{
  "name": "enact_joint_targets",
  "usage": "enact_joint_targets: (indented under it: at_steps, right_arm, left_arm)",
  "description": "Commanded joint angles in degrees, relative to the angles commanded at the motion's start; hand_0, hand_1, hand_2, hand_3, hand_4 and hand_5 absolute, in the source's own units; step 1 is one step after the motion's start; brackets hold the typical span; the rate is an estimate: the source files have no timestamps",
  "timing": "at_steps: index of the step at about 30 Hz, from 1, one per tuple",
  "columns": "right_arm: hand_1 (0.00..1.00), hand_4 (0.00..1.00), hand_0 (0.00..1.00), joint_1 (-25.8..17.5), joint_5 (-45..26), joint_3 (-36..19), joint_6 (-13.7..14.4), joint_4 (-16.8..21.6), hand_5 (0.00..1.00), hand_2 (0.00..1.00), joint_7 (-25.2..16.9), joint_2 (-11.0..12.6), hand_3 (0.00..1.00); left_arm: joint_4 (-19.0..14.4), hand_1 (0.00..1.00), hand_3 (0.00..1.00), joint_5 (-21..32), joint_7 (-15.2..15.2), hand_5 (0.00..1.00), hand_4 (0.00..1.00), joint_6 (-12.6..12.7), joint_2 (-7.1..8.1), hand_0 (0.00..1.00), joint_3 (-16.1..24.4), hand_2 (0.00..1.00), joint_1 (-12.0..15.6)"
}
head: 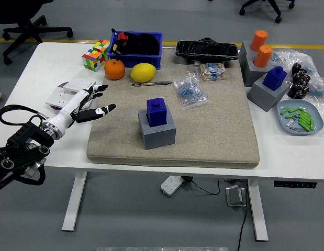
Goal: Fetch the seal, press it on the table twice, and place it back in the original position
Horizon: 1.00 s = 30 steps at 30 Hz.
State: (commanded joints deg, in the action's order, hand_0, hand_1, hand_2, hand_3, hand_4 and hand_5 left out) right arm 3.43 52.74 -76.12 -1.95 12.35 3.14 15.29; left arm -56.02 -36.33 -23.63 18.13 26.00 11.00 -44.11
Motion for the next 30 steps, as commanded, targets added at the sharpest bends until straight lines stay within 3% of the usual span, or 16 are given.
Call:
enact_joint_targets:
  at_steps: [4, 7, 12, 17, 30]
  right_arm:
    - [0.642, 0.707, 0.721, 0.0, -0.03, 0.08, -0.18, -0.02, 0.504, 0.638, -0.04, -0.18, 0.609]
    - [0.642, 0.707, 0.721, -0.04, -0.16, -0.01, -0.06, 0.08, 0.504, 0.638, -0.18, -0.22, 0.609]
    - [0.642, 0.707, 0.721, -0.11, -1.25, 0.28, 0.0, 0.14, 0.503, 0.638, -0.53, -0.3, 0.609]
    - [0.642, 0.71, 0.721, -0.21, -1.43, 0.64, -0.02, 0.23, 0.501, 0.638, -0.66, -0.53, 0.609]
    - [0.642, 0.71, 0.721, -0.47, -1.27, 0.54, -0.17, 0.19, 0.5, 0.638, -0.78, -0.88, 0.609]
  left_arm:
    - [-2.64, 0.93, 0.878, -1.08, -0.1, 0.418, 0.818, 0.2, -1.01, 0.921, 1.21, 0.911, 0.28]
    - [-3.88, 0.93, 0.878, -1.96, -0.21, 0.418, 0.818, 0.41, -2.67, 0.921, 2.16, 0.911, 0.62]
    - [-1.82, 0.927, 0.869, -1.59, -0.58, 0.377, 0.816, 0.41, -6.76, 0.919, 4.47, 0.911, 1.9]
    - [-0.44, 0.926, 0.86, -2.09, -0.73, 0.364, 0.817, 0.47, -9.33, 0.921, 4.39, 0.91, 2.43]
    - [-0.1, 0.93, 0.825, -1.77, -1.41, 0.349, 0.822, -0.06, -10.85, 0.927, 5.33, 0.922, 2.99]
